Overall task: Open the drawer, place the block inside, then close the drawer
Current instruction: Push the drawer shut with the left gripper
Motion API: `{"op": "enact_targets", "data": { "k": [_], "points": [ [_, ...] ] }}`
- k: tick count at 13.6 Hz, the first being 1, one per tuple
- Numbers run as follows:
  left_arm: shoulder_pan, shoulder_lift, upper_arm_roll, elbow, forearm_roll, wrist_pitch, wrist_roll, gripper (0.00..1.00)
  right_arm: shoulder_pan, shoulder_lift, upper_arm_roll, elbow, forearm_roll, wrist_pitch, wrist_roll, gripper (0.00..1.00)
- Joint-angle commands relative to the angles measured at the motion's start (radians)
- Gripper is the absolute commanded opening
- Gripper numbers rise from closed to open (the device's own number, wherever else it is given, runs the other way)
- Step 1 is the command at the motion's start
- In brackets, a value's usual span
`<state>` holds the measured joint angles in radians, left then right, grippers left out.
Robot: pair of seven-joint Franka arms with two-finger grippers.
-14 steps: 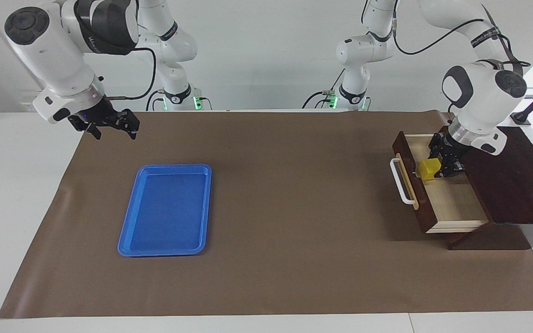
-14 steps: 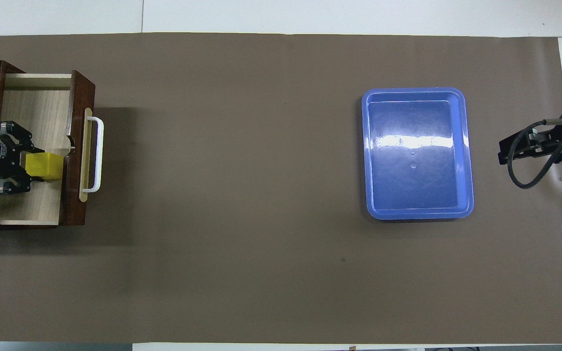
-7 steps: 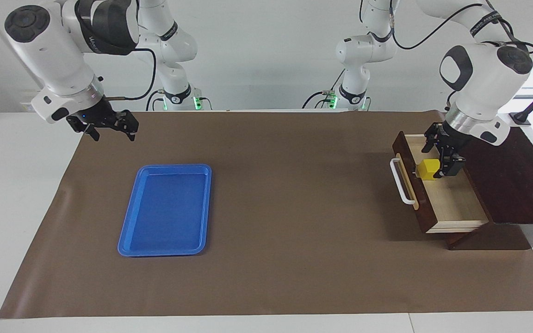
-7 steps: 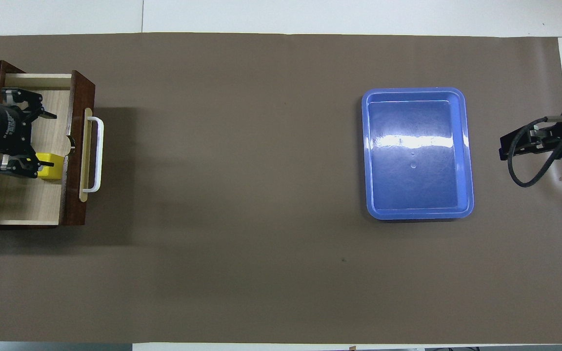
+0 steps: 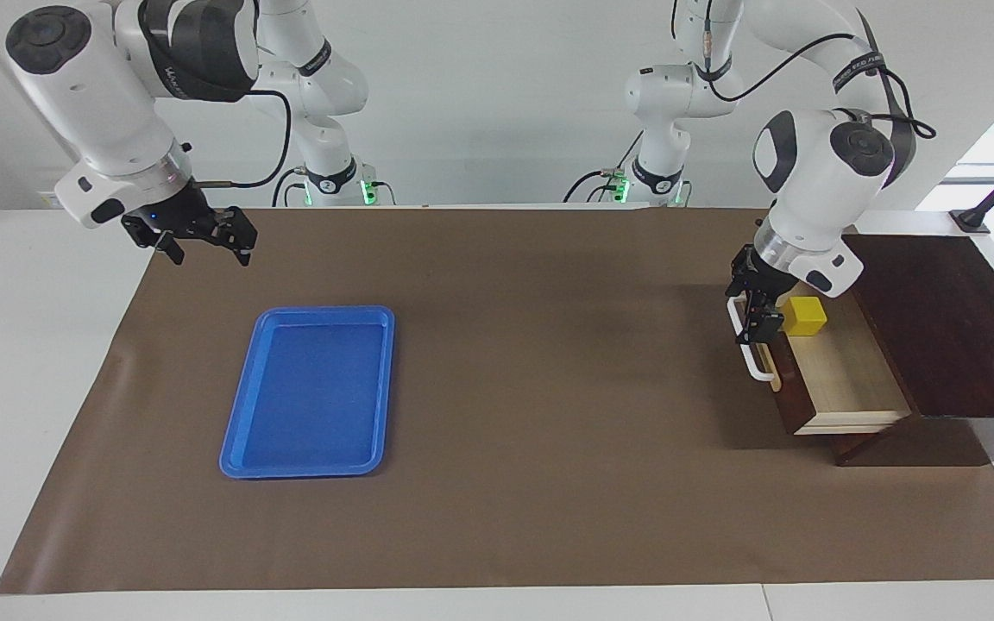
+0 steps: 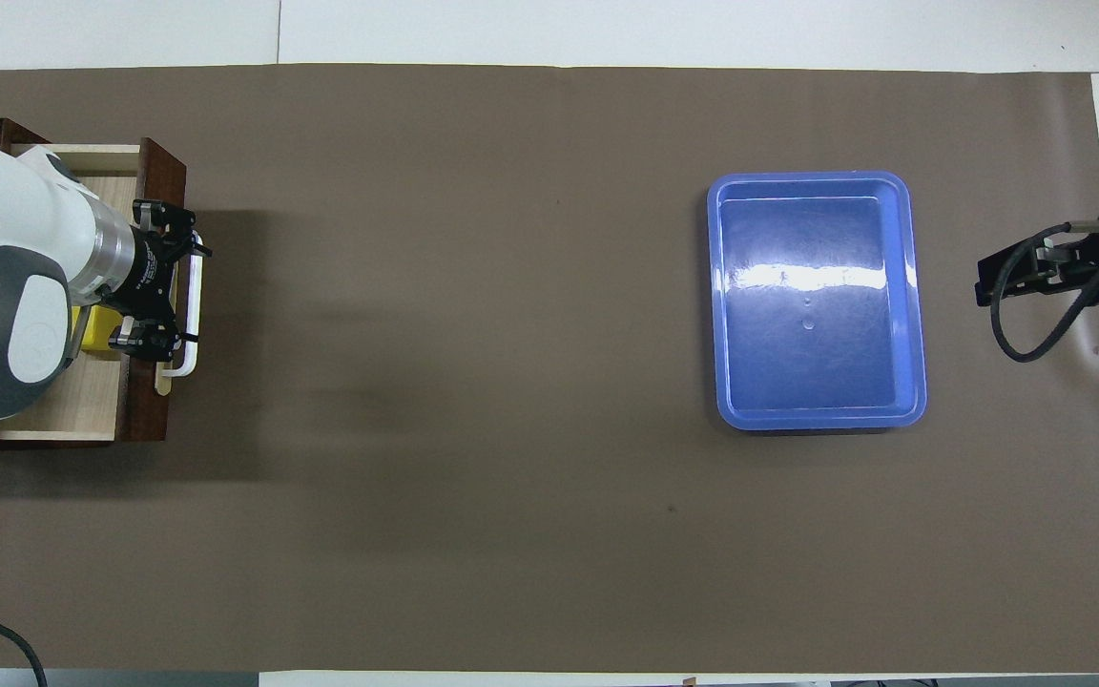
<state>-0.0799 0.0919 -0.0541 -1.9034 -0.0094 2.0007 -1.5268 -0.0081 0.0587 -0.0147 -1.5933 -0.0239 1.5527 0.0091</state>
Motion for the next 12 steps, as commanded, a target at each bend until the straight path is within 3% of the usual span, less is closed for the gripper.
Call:
{"op": "enact_targets", "data": {
  "k": [1,4,12],
  "points": [
    [0.046,-0.014,0.003,-0.028,0.035,0.04,0.016,1.0,-0.007,-0.013,0.01,-0.01,0.007,0.009,0.015,1.0],
    [0.055,-0.003,0.008,0.0,0.071,0.032,0.016,1.0,-0.006,-0.016,0.01,-0.013,0.007,0.004,0.014,1.0],
    [0.233,-0.004,0.007,-0.009,0.095,0.046,0.102,1.0,-0.01,-0.02,0.01,-0.02,0.007,0.0,0.014,1.0]
  ]
}}
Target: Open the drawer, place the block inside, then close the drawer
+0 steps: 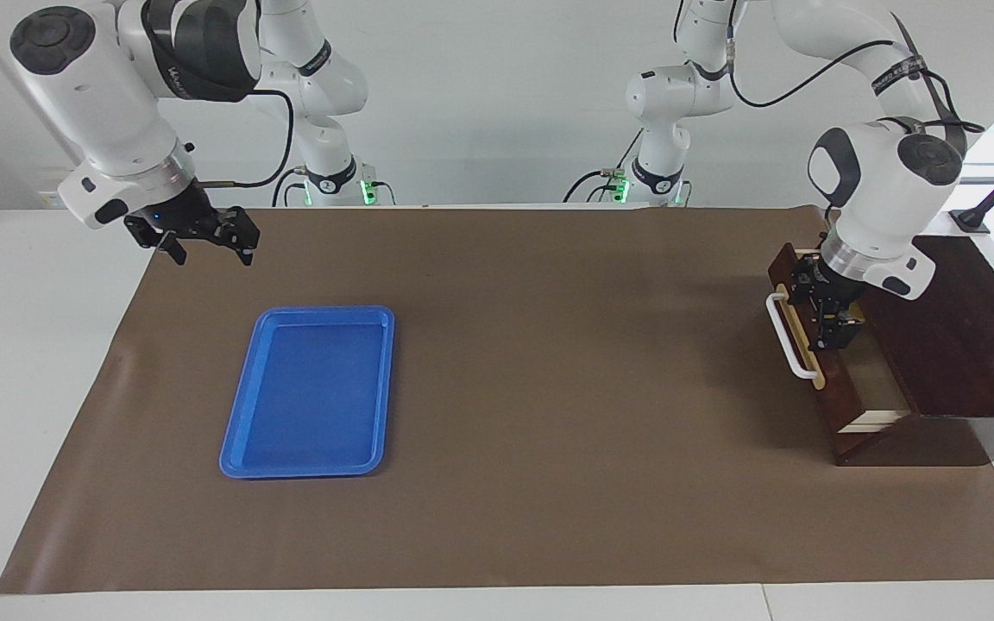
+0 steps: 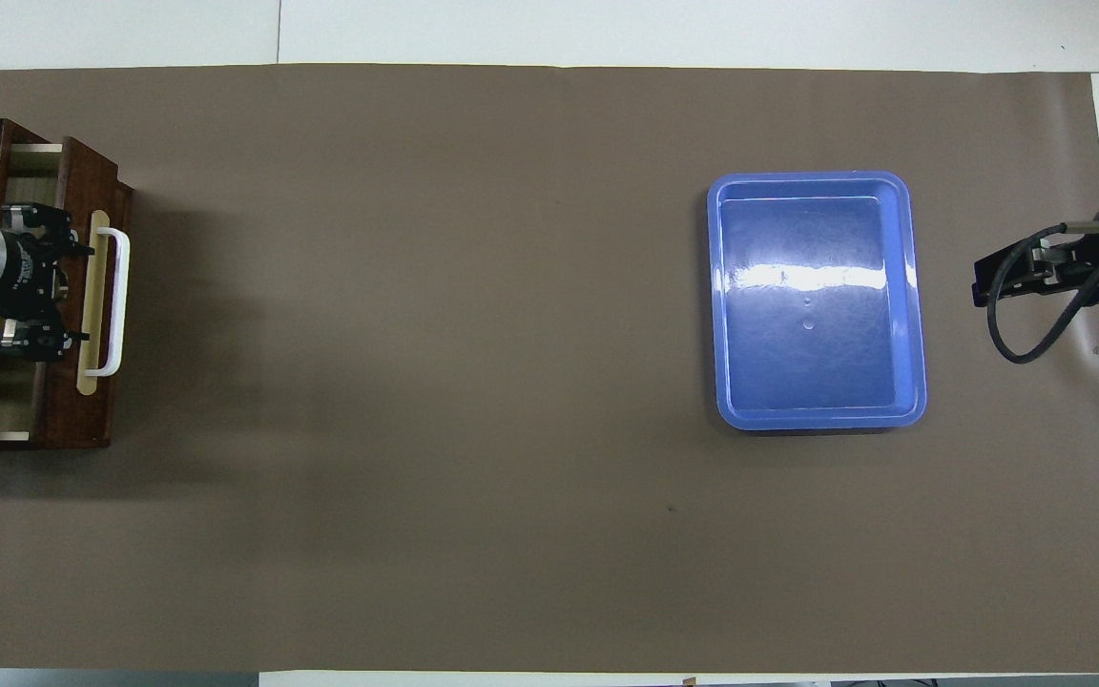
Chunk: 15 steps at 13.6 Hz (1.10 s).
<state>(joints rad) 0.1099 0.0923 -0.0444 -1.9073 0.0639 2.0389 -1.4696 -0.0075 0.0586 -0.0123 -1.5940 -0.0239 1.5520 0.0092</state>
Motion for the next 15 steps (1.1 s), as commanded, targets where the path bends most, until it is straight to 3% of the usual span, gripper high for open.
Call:
{"op": "enact_targets", "data": {
  "k": [1,10,15],
  "points": [
    [0.057,-0.005,-0.003,-0.006,0.022,0.009,0.058,1.0,-0.011,-0.02,0.008,-0.02,0.007,0.0,0.014,1.0],
    [0.116,-0.008,-0.003,-0.009,0.022,0.009,0.115,1.0,-0.011,-0.02,0.008,-0.02,0.007,0.0,0.014,1.0],
    [0.053,-0.054,-0.014,0.043,0.017,-0.11,0.126,1.0,-0.011,-0.02,0.008,-0.02,0.007,0.0,0.014,1.0]
  ]
}}
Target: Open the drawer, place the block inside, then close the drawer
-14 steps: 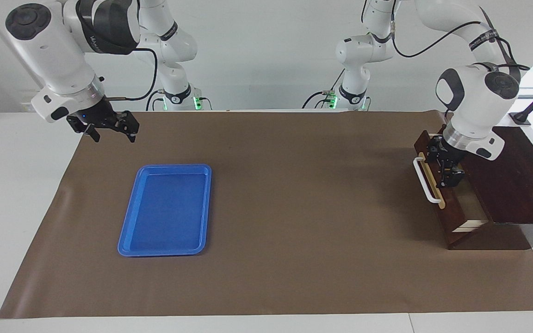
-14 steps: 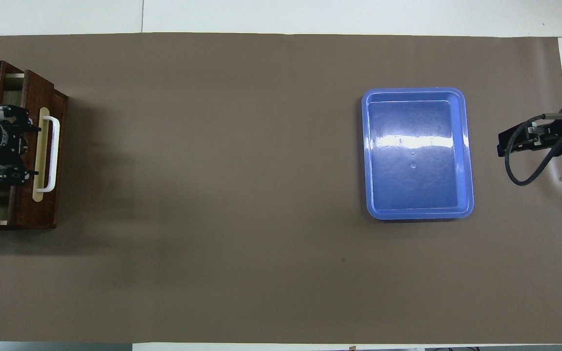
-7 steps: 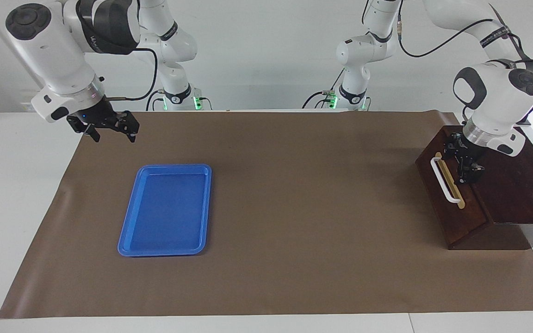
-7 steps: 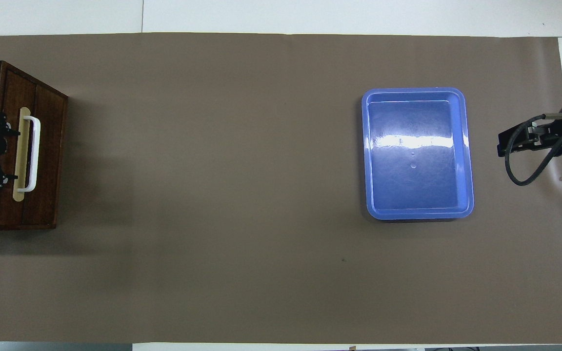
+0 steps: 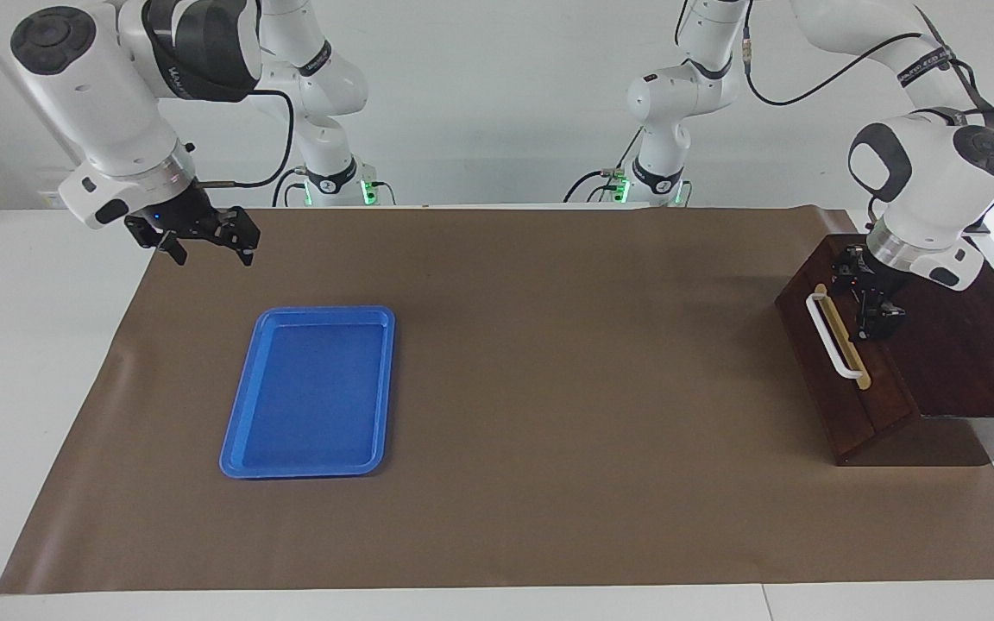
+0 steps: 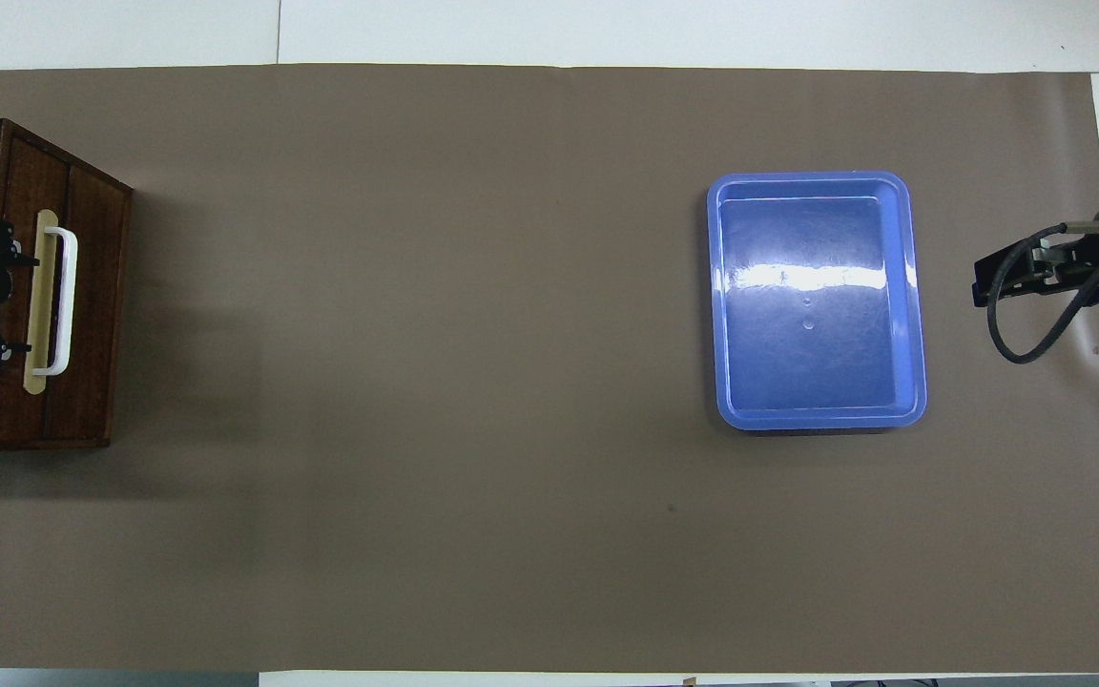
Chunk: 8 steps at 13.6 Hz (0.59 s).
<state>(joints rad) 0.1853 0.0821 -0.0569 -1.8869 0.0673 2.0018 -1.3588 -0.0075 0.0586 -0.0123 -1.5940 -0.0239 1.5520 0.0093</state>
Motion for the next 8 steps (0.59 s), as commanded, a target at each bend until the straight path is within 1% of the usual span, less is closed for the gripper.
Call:
{"op": "enact_targets", "data": {
  "k": [1,3,5,8],
  "points": [
    [-0.047,-0.082,-0.009,0.023,0.009,-0.118,0.045,1.0,-0.011,-0.02,0.008,-0.02,0.007,0.0,0.014,1.0],
    [-0.099,-0.105,-0.011,0.052,0.008,-0.205,0.198,1.0,-0.011,-0.02,0.008,-0.02,0.007,0.0,0.014,1.0],
    [-0.135,-0.104,-0.011,0.116,0.002,-0.297,0.324,1.0,-0.011,-0.02,0.008,-0.02,0.007,0.0,0.014,1.0],
    [-0.141,-0.09,-0.012,0.23,-0.089,-0.415,0.591,1.0,-0.011,-0.02,0.008,-0.02,0.007,0.0,0.014,1.0]
  ]
}}
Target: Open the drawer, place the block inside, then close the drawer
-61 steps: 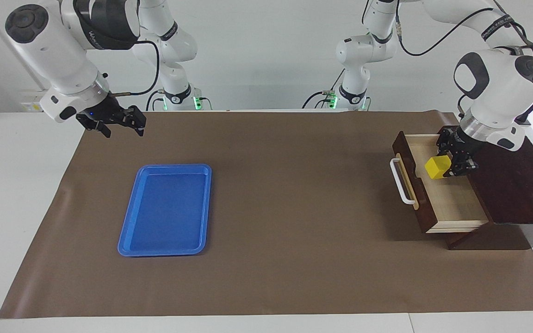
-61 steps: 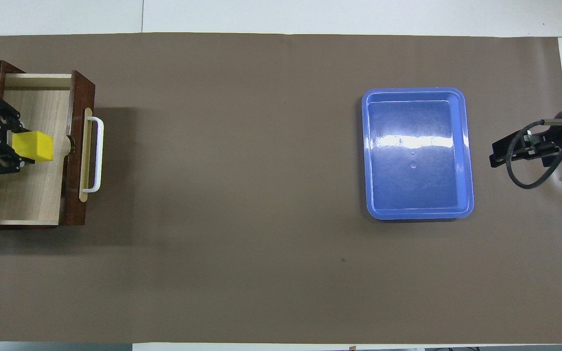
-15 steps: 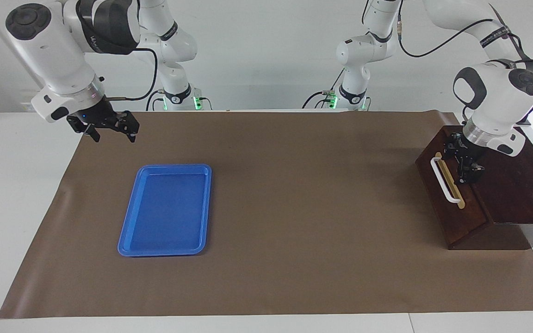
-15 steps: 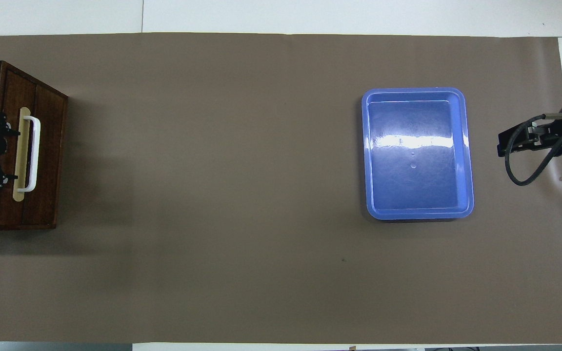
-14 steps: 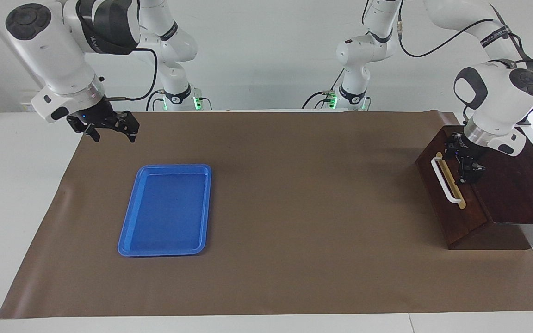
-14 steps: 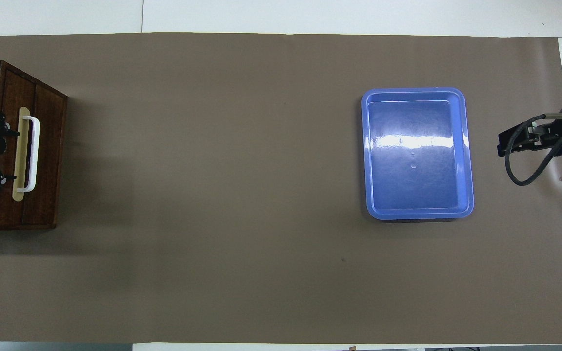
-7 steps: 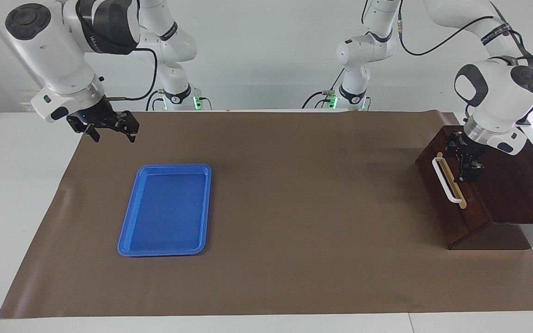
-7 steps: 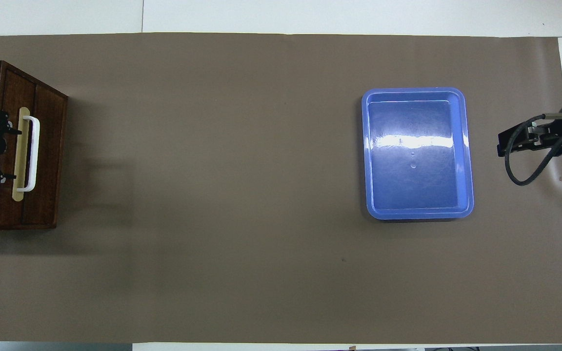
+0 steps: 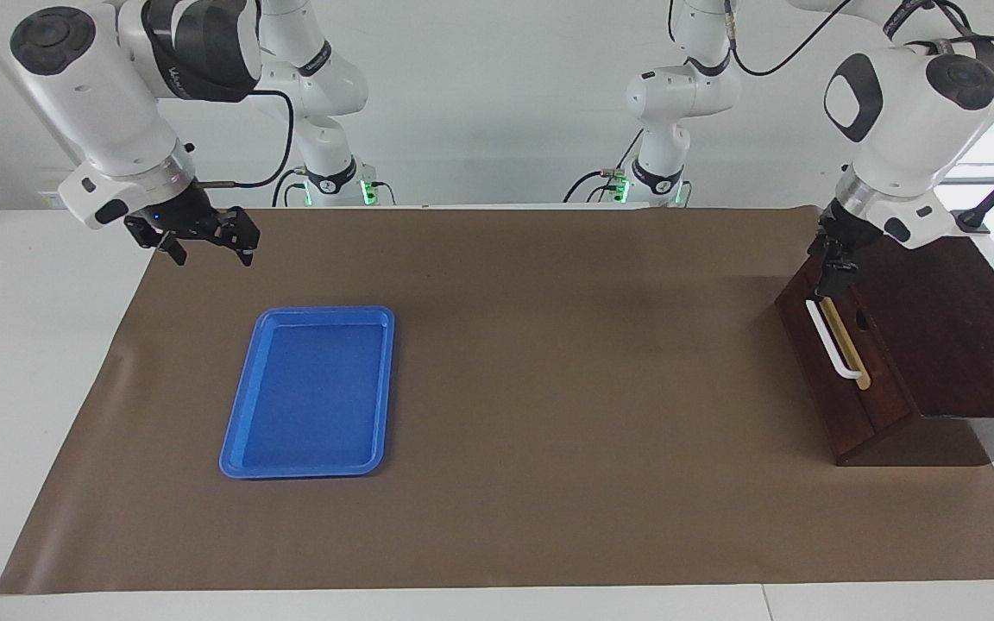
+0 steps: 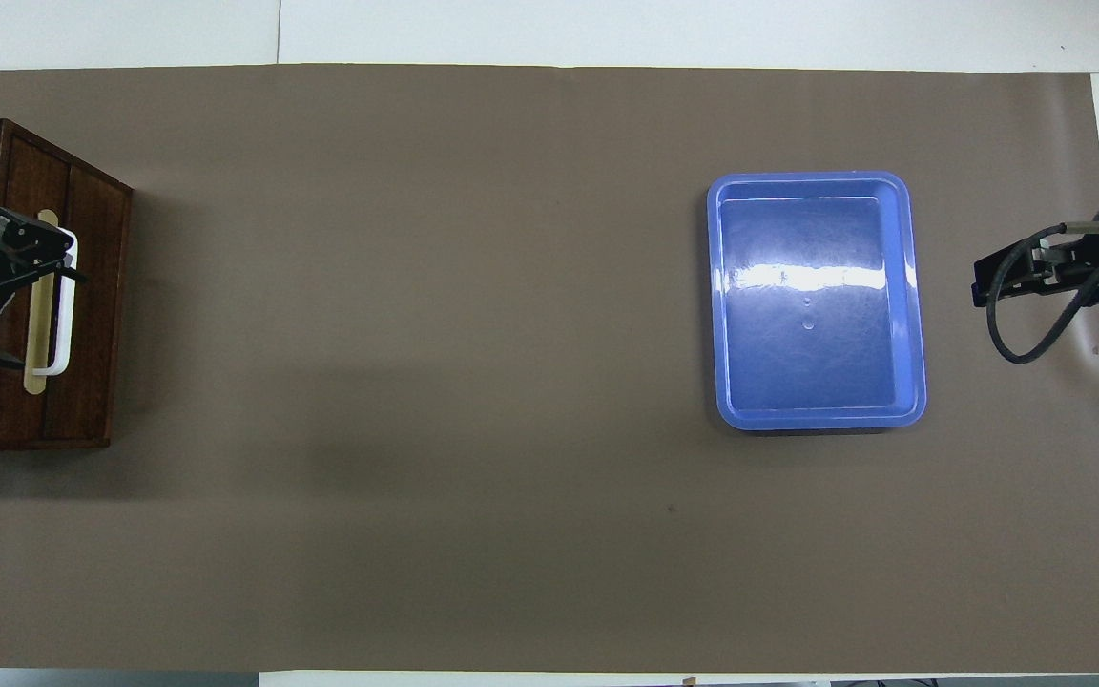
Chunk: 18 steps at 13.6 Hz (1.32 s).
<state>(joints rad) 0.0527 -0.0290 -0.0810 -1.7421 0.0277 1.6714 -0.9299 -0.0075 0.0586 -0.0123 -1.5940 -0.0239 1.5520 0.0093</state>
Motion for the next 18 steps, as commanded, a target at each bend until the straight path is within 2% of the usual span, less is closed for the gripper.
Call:
{"op": "enact_targets", "data": {
  "k": [1,4,6,8,10,15,18],
  "points": [
    [-0.019,0.023,0.01,0.09,-0.052,-0.1,0.227,1.0,-0.011,-0.02,0.008,-0.02,0.007,0.0,0.012,1.0],
    [-0.025,0.026,0.004,0.09,-0.054,-0.153,0.4,1.0,-0.011,-0.02,0.008,-0.02,0.007,0.0,0.014,1.0],
    [-0.024,0.04,-0.023,0.107,-0.052,-0.203,0.602,1.0,-0.011,-0.02,0.008,-0.02,0.007,0.0,0.014,1.0],
    [-0.025,0.044,-0.023,0.11,-0.042,-0.187,0.644,1.0,-0.011,-0.02,0.008,-0.02,0.007,0.0,0.014,1.0],
    [-0.024,0.043,-0.014,0.11,-0.042,-0.193,0.773,1.0,-0.011,-0.02,0.008,-0.02,0.007,0.0,0.014,1.0],
    [-0.027,0.044,-0.006,0.137,-0.043,-0.199,0.812,1.0,-0.011,-0.02,0.008,-0.02,0.007,0.0,0.014,1.0],
    [-0.027,0.05,-0.005,0.15,-0.042,-0.153,0.816,1.0,-0.011,-0.02,0.008,-0.02,0.007,0.0,0.014,1.0]
  ]
}}
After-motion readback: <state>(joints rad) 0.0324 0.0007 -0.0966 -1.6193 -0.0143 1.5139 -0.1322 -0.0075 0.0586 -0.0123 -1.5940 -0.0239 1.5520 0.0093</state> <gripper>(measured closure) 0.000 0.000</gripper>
